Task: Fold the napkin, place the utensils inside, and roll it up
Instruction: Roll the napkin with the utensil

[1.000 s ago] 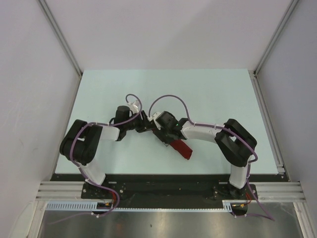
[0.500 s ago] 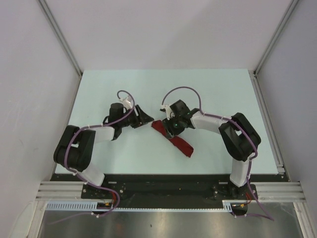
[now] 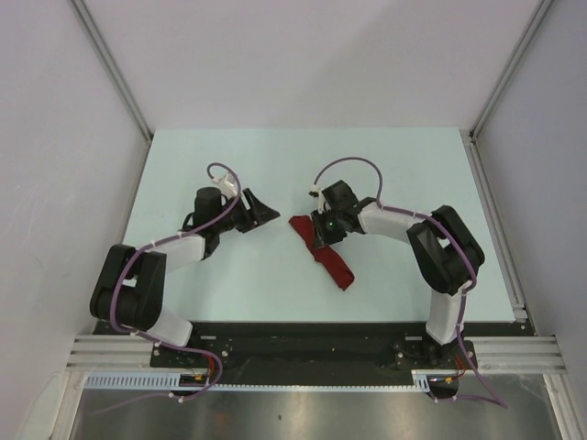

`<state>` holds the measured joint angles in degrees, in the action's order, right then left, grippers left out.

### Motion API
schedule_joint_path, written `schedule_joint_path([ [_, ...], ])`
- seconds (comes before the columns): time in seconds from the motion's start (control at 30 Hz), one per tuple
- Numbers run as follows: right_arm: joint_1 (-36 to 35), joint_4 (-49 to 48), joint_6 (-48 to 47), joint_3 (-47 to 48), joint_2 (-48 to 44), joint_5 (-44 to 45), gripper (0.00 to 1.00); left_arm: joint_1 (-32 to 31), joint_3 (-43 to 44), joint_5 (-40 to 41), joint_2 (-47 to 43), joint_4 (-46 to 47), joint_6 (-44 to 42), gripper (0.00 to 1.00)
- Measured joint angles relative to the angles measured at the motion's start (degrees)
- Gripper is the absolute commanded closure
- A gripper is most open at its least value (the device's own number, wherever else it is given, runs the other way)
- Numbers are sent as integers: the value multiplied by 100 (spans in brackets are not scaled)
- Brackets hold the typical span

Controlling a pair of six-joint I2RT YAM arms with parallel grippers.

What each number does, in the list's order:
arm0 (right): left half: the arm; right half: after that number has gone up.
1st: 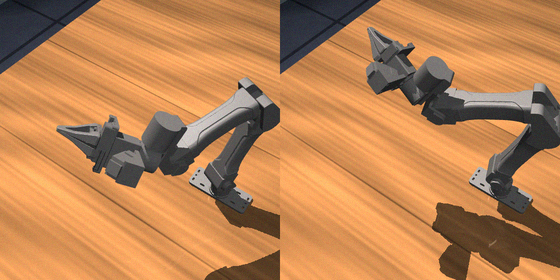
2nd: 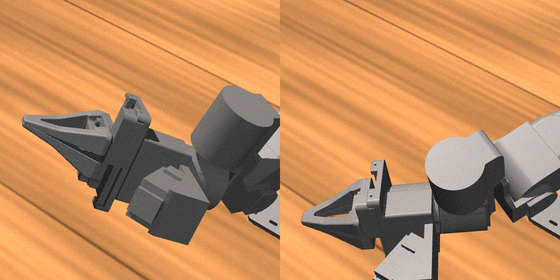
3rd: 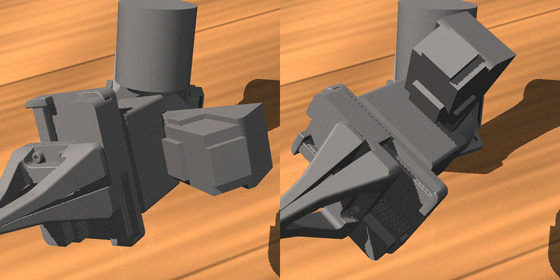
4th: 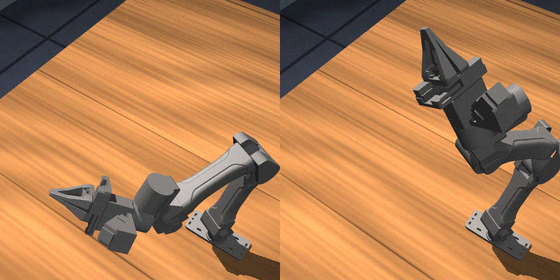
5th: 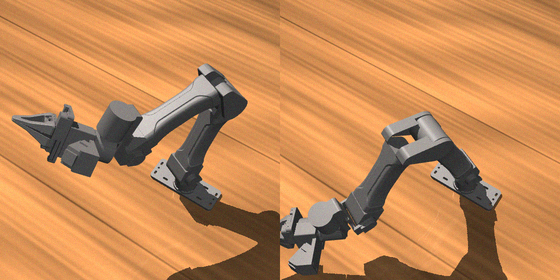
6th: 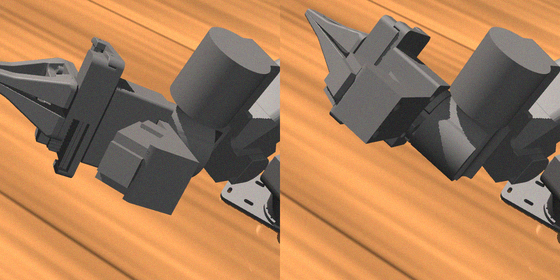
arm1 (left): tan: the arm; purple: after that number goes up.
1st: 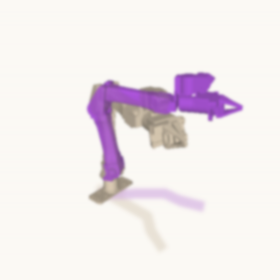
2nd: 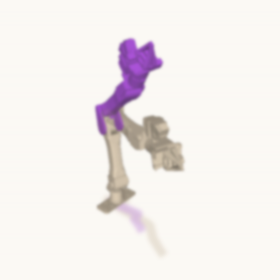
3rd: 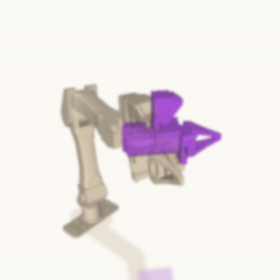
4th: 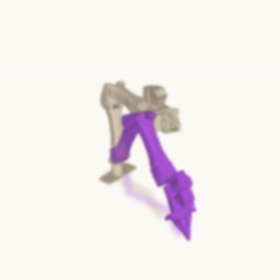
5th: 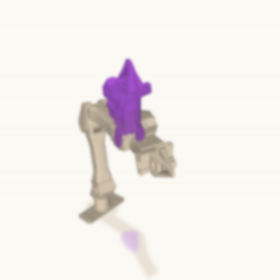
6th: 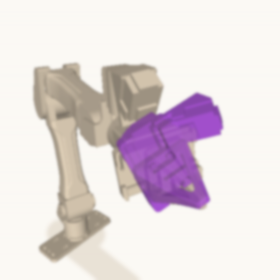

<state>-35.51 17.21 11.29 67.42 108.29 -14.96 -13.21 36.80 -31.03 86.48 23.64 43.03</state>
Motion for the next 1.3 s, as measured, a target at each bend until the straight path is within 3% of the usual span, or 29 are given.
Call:
schedule_joint_path([
  [0.17,302,-81,216,-11,-31,520,97,28,2,42,-116,-129,0,33],
  [0.33,1128,-105,214,98,-4,1126,96,35,2,63,-302,-219,-4,33],
  [0.63,2240,177,50,1047,619,1652,92,44,2,96,-595,-463,-63,30],
  [0.67,2275,197,44,1093,647,1650,90,46,2,107,-643,-503,-81,27],
  [0.77,2341,240,11,1180,693,1646,59,50,4,138,-774,-627,-129,19],
  [0.9,2387,245,-85,1191,693,1567,38,55,31,254,-973,-940,-219,7],
  [1.07,2424,369,-214,1191,481,1233,30,116,247,492,-1419,-1513,-382,2],
  [1.1,2422,402,-236,1191,376,1141,20,149,319,533,-1513,-1620,-417,2],
  [1.3,2391,413,-271,1067,-785,699,18,450,695,658,-2092,-2358,-726,0],
])
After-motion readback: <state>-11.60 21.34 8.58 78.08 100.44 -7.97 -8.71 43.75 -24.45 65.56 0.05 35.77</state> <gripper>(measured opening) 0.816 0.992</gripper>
